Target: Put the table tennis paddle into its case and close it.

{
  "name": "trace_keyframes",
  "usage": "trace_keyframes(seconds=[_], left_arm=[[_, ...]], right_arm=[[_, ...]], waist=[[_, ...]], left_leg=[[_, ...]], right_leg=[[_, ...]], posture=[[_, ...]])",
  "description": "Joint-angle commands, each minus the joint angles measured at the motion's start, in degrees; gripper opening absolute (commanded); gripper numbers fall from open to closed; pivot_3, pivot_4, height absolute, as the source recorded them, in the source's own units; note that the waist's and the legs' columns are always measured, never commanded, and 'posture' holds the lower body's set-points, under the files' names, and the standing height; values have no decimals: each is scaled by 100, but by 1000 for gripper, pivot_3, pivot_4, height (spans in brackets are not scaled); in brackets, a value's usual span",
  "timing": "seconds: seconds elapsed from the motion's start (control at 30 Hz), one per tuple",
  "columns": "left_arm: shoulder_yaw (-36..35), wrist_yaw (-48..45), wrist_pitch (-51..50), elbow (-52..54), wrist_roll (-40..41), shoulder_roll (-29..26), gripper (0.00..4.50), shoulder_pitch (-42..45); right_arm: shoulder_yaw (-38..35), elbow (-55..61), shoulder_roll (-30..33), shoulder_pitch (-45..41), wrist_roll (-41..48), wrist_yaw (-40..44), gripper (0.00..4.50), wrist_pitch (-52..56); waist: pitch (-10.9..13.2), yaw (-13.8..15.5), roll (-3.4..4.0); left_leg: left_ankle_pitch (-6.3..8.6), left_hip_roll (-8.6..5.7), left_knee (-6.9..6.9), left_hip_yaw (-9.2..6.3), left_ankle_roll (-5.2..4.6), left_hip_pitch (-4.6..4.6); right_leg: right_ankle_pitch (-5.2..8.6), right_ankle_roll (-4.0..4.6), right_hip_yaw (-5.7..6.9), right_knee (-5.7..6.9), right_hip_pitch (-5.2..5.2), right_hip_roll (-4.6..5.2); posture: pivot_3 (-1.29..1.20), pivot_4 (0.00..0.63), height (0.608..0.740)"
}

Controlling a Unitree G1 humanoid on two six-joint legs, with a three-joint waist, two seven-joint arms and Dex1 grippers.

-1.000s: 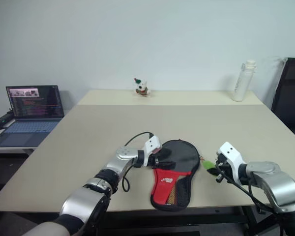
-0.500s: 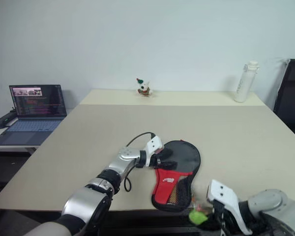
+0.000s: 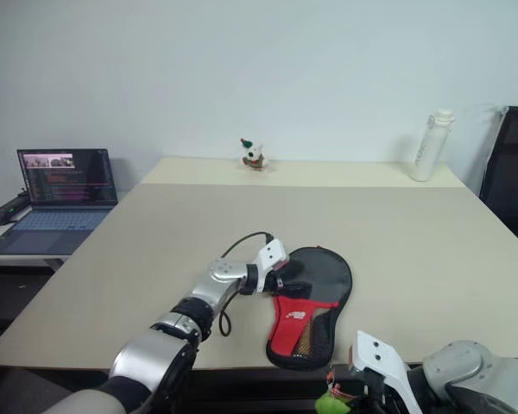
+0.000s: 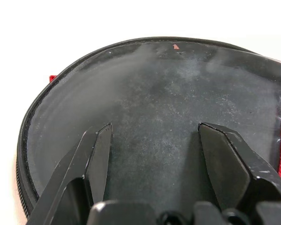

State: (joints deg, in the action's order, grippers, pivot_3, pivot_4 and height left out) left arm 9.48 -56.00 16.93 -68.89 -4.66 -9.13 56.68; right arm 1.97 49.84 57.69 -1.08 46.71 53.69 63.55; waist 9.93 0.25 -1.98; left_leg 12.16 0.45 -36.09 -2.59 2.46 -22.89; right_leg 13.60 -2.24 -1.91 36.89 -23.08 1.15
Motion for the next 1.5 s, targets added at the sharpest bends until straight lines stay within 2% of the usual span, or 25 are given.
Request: trace_keyframes(seconds=[0.03, 0.37, 0.47, 0.63, 0.77, 0.9, 1.03, 1.13, 1.27, 1.37, 1.5], left_arm=[[164, 204, -87, -264, -295, 83, 3198, -114], [147, 282, -77, -260, -282, 172, 3198, -71], [149, 269, -53, -242, -276, 182, 3198, -86], [129, 240, -25, -204, -243, 191, 3198, -106], [73, 138, 34, -105, -153, 208, 3198, -137], [-107, -272, 44, 291, 117, 124, 3198, -256], [-206, -686, -101, 993, 351, -136, 3198, -570], [-292, -892, -409, 1798, 557, -431, 3198, -960], [-412, -1177, -1309, 3306, 1051, -794, 3198, -1523], [-624, -1393, -2431, 4649, 1634, -1279, 3198, -2003], [-923, -1292, -3425, 6019, 2150, -1901, 3198, -2631]], right_arm=[[-34, 291, 76, -68, 465, 73, 14, 27], [-197, 342, 164, -279, 969, -316, 14, 195], [-411, 251, 273, -412, 1301, -347, 784, 297], [-767, 194, 520, -581, 2111, -482, 2536, 382], [-757, -65, 450, -829, 2348, -837, 3915, 334], [-488, -744, 194, -1256, 1918, -1017, 3915, 191], [-639, -953, 405, -1170, 1621, -717, 3915, 7], [-656, -1344, 429, -1147, 960, -678, 3915, -432], [-538, -2080, -101, -1495, 404, -962, 3915, -825], [-534, -2693, -629, -1762, 32, -1306, 3915, -1006], [-461, -3222, -1112, -2106, -415, -1437, 3915, -1336]], waist=[[0, 3, 0], [0, 23, 0], [0, 28, 0], [1, 31, -1], [1, 31, -1], [3, 25, -5], [5, 18, -5], [6, -24, -7], [20, -89, -4], [26, -132, -7], [32, -203, 1]], left_leg=[[0, 0, 0, 0, 0, 0], [0, 0, 0, -4, 0, -1], [0, 0, 0, -6, 0, -2], [0, 0, -1, -8, 0, -1], [0, 1, -1, -8, 0, -2], [0, 2, -1, -6, -1, -5], [9, 4, 9, 2, -7, -18], [30, 12, 9, 3, -16, -20], [34, 18, 9, 14, -16, -11], [34, 23, 6, 16, -16, -9], [34, 24, 9, 19, -16, -7]], right_leg=[[0, 0, 0, 0, 0, 0], [0, -1, 3, 0, 0, 1], [1, 1, 5, -1, 1, 1], [1, 2, 6, -1, 2, 2], [2, 4, 6, -3, 2, 2], [3, 6, 5, -3, -2, 2], [-5, -12, 1, -8, -18, 2], [11, -15, -1, -4, -22, -10], [14, -16, -11, 4, -24, -14], [14, -16, -14, 11, -24, -16], [14, -15, -20, 11, -25, -17]], posture=[[0, 150, 740], [0, 150, 740], [0, 150, 740], [0, 150, 740], [0, 150, 740], [0, 150, 740], [0, 150, 740], [0, 150, 740], [0, 150, 740], [0, 150, 740], [0, 150, 740]])
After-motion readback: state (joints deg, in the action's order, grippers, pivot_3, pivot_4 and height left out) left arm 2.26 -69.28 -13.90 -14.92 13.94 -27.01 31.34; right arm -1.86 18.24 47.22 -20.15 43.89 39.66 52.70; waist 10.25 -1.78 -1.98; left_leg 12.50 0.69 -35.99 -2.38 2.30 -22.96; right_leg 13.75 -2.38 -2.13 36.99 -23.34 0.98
